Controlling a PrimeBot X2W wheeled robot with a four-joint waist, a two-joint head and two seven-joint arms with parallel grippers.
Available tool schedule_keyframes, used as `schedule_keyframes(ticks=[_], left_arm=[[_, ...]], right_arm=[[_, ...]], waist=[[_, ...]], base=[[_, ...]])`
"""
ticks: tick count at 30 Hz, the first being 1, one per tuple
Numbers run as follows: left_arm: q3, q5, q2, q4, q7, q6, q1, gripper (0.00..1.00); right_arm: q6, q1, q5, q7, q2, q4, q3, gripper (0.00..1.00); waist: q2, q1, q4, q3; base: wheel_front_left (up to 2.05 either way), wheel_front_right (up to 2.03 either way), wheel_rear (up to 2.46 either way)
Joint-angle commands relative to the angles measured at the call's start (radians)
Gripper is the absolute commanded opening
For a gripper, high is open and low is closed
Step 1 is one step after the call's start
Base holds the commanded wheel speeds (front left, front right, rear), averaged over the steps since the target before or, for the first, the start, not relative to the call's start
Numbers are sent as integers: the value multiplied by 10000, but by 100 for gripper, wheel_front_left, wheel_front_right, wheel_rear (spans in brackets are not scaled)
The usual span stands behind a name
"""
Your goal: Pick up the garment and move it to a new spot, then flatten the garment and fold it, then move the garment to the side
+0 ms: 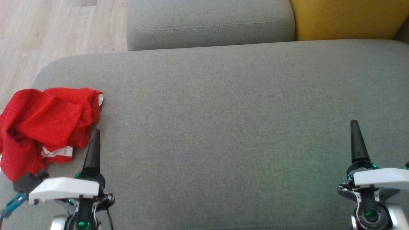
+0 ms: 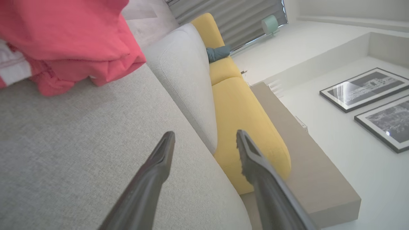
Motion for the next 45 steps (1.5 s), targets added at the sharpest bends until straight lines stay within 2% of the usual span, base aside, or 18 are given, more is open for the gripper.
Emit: schedule_keyframes(ticks=[1, 16, 32, 45], left_arm=[[22, 424, 193, -478, -140, -36, -625, 100], [-18, 2278, 163, -652, -548, -45, -577, 100], [59, 4485, 120, -302, -1046, -53, -463, 100], [104, 6162, 73, -49, -1426, -58, -415, 100]], right_arm=[[-3, -453, -422, -137, -248, -484, 141, 100], [-3, -386, -2150, -410, -240, -513, 389, 100], [-4, -336, -4253, -909, -49, 387, 460, 100], [-5, -393, -5919, -1362, 15, 595, 632, 100]], waist=[[0, 0, 0, -3], [0, 0, 2, -22], [0, 0, -3, -48], [0, 0, -24, -49]], base=[[0, 0, 0], [0, 0, 0], [0, 0, 0], [0, 0, 0]])
